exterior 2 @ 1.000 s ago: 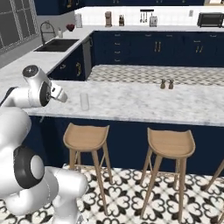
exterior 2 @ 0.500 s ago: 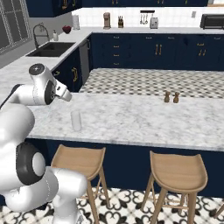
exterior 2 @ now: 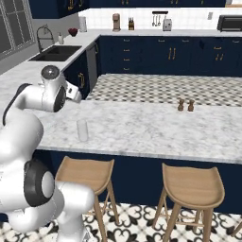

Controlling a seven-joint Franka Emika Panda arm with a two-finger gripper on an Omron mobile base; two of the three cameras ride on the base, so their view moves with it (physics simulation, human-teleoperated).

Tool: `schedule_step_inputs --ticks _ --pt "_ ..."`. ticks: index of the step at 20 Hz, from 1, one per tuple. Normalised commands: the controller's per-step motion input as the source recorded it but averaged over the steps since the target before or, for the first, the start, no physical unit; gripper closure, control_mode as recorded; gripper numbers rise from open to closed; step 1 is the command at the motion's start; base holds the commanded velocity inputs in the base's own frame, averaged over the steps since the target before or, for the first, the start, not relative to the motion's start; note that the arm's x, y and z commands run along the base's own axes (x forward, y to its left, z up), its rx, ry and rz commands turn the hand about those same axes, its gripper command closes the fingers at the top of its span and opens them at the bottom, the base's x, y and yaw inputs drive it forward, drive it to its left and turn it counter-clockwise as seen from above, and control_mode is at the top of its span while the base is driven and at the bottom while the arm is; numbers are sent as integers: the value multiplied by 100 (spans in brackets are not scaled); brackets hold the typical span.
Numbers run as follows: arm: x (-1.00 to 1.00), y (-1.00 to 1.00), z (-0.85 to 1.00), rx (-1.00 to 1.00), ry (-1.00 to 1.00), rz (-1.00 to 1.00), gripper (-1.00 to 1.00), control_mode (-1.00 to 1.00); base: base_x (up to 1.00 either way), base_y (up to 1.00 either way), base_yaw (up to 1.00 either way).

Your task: Take a straw from the drawer in front and place it inside the glass cup on the dining counter.

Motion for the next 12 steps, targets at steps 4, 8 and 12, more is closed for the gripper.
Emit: schedule_step_inputs --ticks 4,8,12 --pt "3 -44 7 16 -29 47 100 -100 0 0 0" --pt "31 -12 1 18 -27 47 100 -100 0 0 0" --pt "41 0 0 16 -27 43 100 -100 0 0 0"
